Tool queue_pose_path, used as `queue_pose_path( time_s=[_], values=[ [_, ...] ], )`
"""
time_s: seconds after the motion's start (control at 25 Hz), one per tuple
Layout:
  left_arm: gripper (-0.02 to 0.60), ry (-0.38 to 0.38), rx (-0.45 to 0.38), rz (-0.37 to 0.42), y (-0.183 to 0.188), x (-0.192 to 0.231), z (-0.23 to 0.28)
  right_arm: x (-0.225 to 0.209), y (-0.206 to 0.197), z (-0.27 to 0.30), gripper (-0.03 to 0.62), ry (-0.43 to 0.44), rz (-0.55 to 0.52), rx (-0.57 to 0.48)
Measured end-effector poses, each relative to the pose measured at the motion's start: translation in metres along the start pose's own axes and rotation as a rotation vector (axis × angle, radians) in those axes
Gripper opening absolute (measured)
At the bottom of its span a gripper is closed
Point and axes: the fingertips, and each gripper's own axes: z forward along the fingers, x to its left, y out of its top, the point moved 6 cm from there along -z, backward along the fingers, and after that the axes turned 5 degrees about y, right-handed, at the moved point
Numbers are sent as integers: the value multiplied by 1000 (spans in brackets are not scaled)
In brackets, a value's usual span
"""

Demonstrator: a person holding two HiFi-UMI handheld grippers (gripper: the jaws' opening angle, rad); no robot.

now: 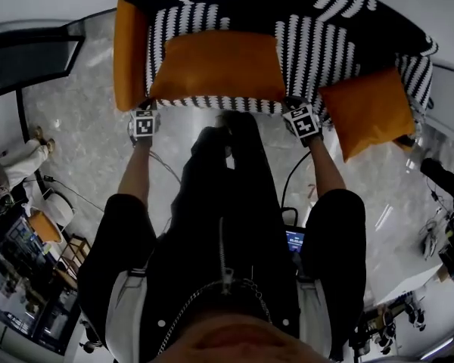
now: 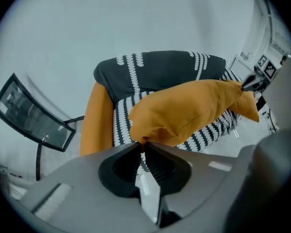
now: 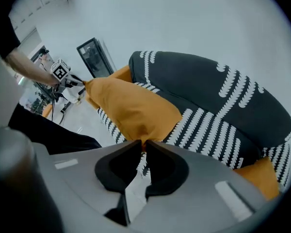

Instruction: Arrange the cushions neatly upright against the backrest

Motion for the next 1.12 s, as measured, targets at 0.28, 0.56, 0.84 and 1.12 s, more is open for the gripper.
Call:
queue_pose_path(
  time_s=[0.28,0.56,0.84,1.12],
  values=[
    [37,15,-67,3,83,34,13,-36,79,-12,38,-16,40,-94],
    [36,-14,-142,30,178,61,36,-91,155,-21,38,-76,161,-193],
    [36,-69,-191,42,252,92,70,-129,216,-11,38,-172,232,-220],
    [35,-113,-175,-9,319,114,109,-171,270,0,38,-231,340,-275]
  ],
)
